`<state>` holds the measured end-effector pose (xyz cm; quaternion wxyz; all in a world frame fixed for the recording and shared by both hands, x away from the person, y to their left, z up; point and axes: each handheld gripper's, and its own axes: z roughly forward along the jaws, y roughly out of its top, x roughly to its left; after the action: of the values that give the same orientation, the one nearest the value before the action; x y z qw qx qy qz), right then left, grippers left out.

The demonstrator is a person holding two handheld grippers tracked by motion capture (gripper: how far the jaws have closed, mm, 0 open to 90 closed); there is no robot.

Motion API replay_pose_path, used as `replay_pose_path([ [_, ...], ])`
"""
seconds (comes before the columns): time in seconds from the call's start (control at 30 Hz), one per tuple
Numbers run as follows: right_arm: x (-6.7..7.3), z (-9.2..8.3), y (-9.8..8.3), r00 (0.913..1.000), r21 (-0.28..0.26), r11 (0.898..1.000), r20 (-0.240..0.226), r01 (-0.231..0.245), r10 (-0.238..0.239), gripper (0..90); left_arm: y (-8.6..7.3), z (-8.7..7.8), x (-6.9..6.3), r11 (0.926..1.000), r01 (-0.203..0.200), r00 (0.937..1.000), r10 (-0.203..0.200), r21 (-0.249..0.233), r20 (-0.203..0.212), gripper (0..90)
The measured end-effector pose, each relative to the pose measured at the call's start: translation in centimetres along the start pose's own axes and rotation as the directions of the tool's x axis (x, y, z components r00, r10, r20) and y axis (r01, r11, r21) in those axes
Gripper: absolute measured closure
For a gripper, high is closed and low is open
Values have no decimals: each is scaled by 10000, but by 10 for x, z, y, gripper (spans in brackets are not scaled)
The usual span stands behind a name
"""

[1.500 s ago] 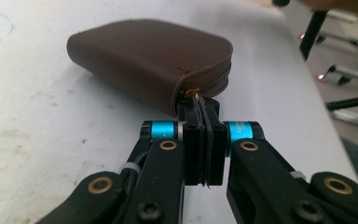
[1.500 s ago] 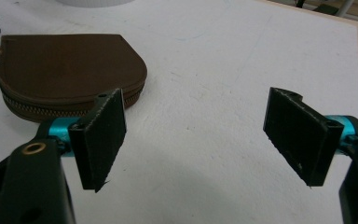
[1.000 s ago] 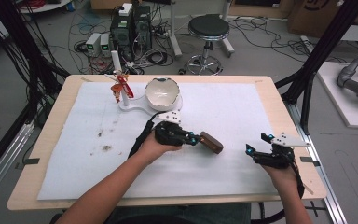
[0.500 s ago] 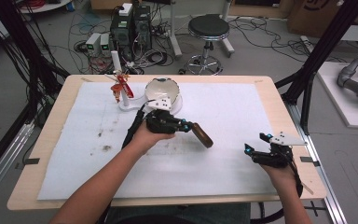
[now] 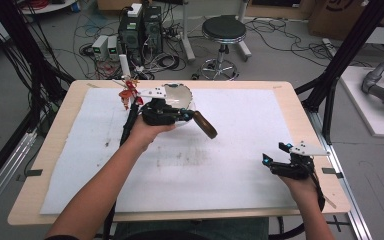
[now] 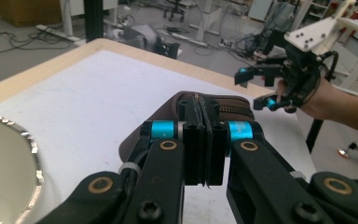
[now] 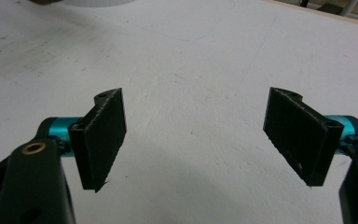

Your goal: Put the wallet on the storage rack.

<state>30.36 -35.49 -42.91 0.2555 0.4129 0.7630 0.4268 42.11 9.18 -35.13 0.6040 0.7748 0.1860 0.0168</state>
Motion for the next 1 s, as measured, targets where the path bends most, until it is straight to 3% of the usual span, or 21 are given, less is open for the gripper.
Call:
replay_pose_path([
  [0.27,-1,0,0,10000,-42,10000,36,32,-32,213,4,-24,18,9985,321,9963,-355,-442,-785,883],
  [0.4,0,0,0,10000,2,10000,18,-21,21,213,6,-32,25,9956,505,9938,-580,-789,-949,883],
  [1.0,0,1,-1,9999,61,10000,95,-46,45,213,28,-59,51,9950,343,9796,-520,-935,-1941,883],
])
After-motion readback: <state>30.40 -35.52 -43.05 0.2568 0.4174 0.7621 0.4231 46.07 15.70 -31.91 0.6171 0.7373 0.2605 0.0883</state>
